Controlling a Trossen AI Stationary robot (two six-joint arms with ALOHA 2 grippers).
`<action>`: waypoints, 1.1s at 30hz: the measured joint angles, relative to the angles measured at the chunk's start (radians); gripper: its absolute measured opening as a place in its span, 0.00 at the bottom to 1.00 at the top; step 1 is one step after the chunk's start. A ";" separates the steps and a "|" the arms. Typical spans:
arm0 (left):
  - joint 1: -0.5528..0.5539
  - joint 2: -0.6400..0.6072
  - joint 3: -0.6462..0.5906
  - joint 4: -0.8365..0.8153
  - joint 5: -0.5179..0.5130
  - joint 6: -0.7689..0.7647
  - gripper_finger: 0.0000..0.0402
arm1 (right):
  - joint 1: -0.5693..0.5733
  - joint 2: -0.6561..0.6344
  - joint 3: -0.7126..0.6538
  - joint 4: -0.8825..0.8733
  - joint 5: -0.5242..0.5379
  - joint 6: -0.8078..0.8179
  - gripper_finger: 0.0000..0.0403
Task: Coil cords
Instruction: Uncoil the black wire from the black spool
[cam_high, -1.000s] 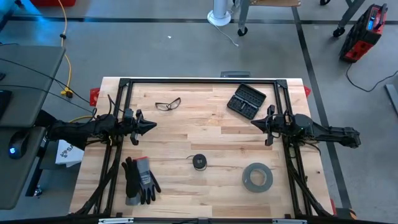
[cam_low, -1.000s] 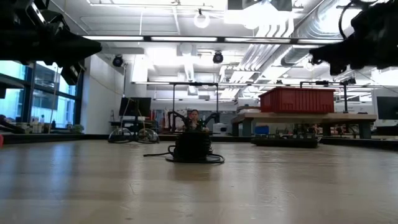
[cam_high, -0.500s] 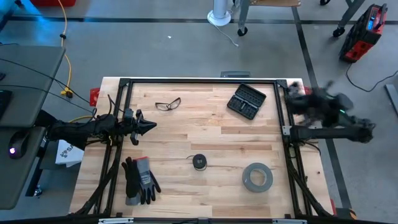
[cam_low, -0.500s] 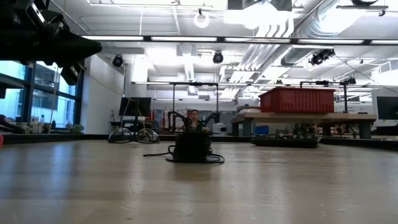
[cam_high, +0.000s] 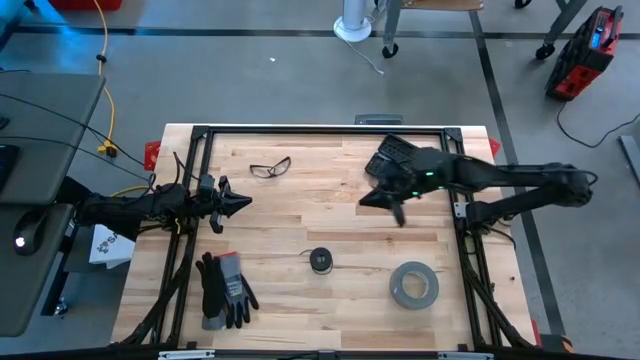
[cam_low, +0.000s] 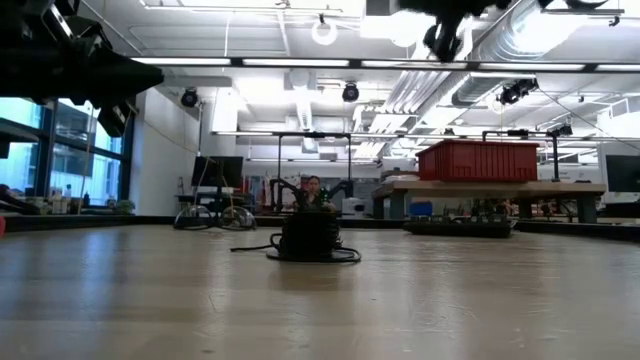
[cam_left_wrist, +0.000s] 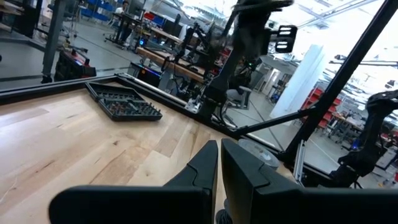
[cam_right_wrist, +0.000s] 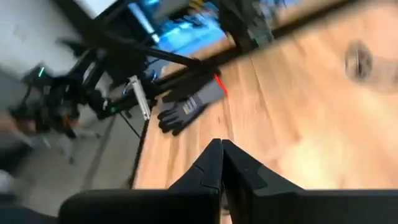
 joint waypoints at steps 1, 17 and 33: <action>0.000 0.000 0.000 -0.001 0.000 0.000 0.04 | -0.002 0.021 0.000 0.000 0.000 0.074 0.01; 0.002 0.058 0.007 0.291 -0.301 -0.468 0.05 | 0.004 0.081 0.126 0.124 0.189 0.368 0.01; -0.015 0.767 0.279 -0.035 0.183 -0.867 0.46 | 0.063 0.394 0.119 -0.233 -0.128 0.410 0.42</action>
